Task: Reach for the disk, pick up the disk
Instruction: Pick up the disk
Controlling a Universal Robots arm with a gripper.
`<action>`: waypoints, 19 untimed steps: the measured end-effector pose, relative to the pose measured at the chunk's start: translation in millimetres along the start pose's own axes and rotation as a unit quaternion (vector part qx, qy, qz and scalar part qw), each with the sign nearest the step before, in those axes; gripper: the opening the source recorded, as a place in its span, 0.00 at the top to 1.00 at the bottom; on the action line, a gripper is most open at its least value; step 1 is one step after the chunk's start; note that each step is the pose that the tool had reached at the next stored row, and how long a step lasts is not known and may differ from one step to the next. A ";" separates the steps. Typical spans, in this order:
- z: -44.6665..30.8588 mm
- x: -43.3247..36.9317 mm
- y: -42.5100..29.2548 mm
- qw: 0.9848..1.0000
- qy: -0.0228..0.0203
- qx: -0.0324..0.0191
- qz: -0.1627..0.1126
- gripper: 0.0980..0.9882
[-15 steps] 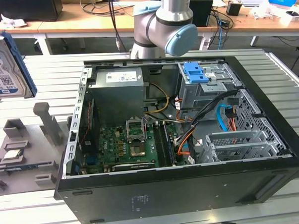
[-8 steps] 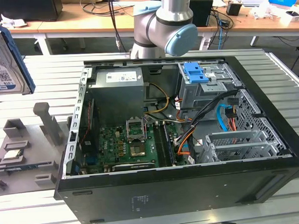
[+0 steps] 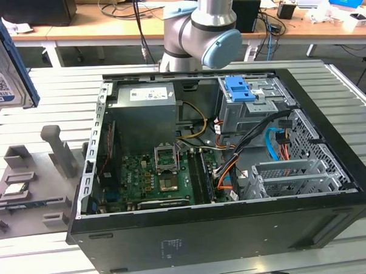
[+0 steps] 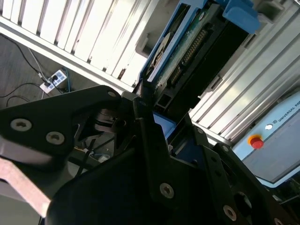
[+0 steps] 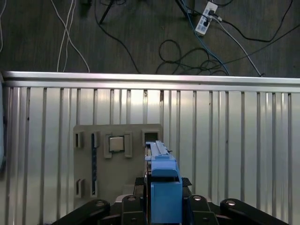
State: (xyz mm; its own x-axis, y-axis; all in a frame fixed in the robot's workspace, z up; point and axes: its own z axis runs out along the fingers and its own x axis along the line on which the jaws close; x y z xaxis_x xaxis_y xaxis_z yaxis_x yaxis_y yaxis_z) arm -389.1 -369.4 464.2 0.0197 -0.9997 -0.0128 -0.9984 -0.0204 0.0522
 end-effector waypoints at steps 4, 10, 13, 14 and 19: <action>-9.7 -0.1 0.5 1.000 0.000 0.000 0.000 0.70; -20.4 -0.3 1.0 1.000 0.000 0.000 0.000 0.70; -25.4 -0.3 1.2 1.000 0.000 0.000 0.000 0.70; -26.7 -0.3 1.3 1.000 0.000 0.000 0.000 0.70; -35.5 -0.4 1.7 1.000 0.000 0.000 0.000 0.70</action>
State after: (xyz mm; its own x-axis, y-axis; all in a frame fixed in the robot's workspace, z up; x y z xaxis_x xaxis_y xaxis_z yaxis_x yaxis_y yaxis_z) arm -389.0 -369.4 499.7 0.0198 -0.9997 -0.0127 -0.9984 -0.0204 0.0523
